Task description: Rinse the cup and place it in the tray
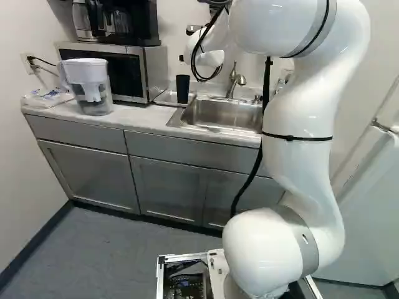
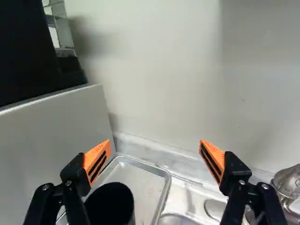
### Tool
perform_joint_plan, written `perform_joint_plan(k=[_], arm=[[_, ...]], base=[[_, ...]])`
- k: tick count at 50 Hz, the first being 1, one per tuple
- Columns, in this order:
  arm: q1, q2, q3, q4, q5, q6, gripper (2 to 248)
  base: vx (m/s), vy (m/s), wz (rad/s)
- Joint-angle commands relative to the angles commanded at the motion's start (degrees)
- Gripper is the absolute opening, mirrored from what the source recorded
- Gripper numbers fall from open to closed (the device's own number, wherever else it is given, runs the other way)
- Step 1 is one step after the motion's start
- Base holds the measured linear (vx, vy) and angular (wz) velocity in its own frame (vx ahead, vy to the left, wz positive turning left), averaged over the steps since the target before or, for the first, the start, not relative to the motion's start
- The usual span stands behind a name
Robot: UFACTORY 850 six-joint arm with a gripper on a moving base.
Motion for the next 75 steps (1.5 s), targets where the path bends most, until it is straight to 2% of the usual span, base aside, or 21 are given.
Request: perform_joint_plan(k=[49,75], arm=[[-6.08,-0.05,-0.07,0.0,0.0,0.0,247],[-9.06,0.26,-1.58,0.0,0.0,0.0,247]], base=[[0.0,0.0,0.0],[0.0,0.0,0.0]])
